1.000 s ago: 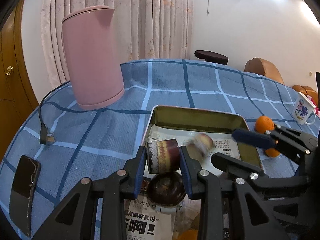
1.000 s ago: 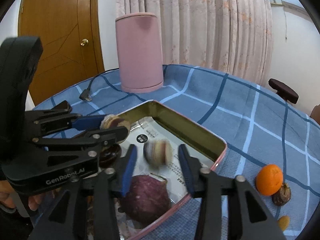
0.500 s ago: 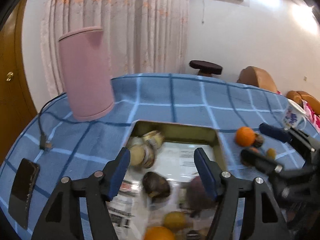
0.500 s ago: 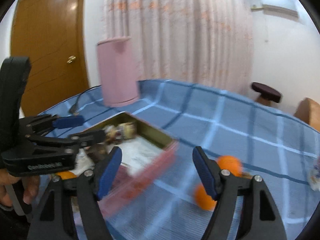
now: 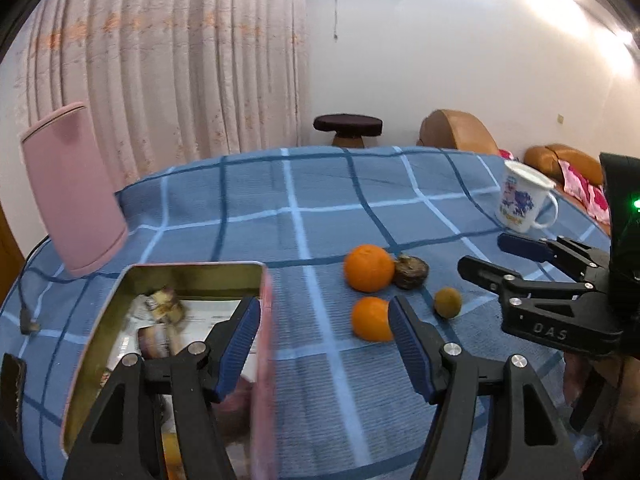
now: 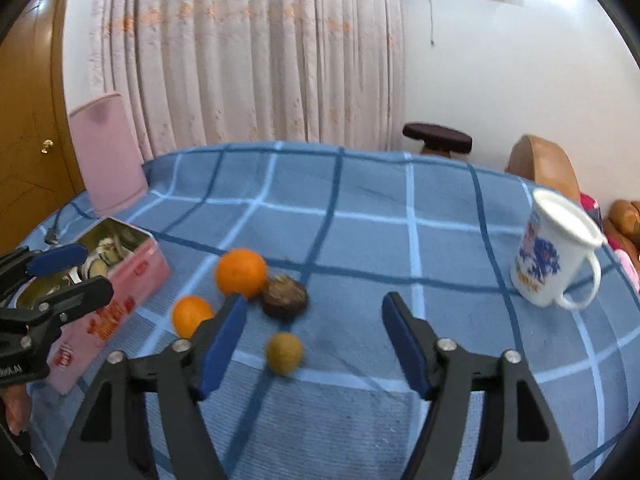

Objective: Organize fruits
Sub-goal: 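Move left tool to an orange while right tool approaches the small yellow-green fruit, then close left tool on the orange while right tool grasps the yellow-green fruit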

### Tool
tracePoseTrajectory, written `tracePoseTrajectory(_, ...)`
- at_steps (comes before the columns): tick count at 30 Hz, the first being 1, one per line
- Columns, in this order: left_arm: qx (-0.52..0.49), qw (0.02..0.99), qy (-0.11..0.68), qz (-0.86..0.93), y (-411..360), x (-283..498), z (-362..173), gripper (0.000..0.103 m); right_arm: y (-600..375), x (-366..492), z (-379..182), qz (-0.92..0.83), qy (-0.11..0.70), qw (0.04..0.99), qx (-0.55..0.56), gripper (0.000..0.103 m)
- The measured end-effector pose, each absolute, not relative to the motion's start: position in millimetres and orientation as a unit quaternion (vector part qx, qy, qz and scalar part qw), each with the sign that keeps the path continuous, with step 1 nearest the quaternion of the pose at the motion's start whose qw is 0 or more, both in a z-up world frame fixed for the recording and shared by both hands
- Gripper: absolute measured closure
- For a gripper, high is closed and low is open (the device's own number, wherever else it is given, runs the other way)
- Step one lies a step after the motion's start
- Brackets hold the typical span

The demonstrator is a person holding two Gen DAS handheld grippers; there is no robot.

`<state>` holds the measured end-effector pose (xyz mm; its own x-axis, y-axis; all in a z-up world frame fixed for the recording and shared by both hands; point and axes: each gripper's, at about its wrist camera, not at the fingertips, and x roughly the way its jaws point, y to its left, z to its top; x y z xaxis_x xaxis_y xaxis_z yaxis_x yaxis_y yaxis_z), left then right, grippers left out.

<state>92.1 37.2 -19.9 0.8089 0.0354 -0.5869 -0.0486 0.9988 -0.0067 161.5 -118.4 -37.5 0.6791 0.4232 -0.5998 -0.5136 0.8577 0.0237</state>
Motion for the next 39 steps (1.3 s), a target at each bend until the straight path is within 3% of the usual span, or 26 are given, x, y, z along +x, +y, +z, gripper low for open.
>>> tracePoseTrajectory(5,-0.003,0.947,0.321,0.021,28,101,-29,0.035,-116,168,-48,0.267,0.333,0.901,-0.082,0.047)
tracePoseTrajectory(11,-0.002,0.943,0.331,0.027,28,105,-36,0.035,-105,175,-59,0.289,0.367,0.879,-0.097,0.051)
tracePoseTrajectory(17,0.000,0.943,0.332,0.020,25,106,-38,0.035,-98,178,-67,0.312,0.392,0.859,-0.103,0.074)
tracePoseTrajectory(30,0.017,0.932,0.362,-0.010,3,128,-51,0.035,-118,176,-56,0.289,0.362,0.884,-0.060,0.074)
tracePoseTrajectory(34,0.018,0.923,0.383,-0.018,0,139,-58,0.054,-121,176,-55,0.288,0.360,0.886,-0.055,0.074)
tracePoseTrajectory(39,0.023,0.922,0.387,-0.009,1,145,-62,0.054,-121,176,-55,0.289,0.362,0.885,-0.057,0.074)
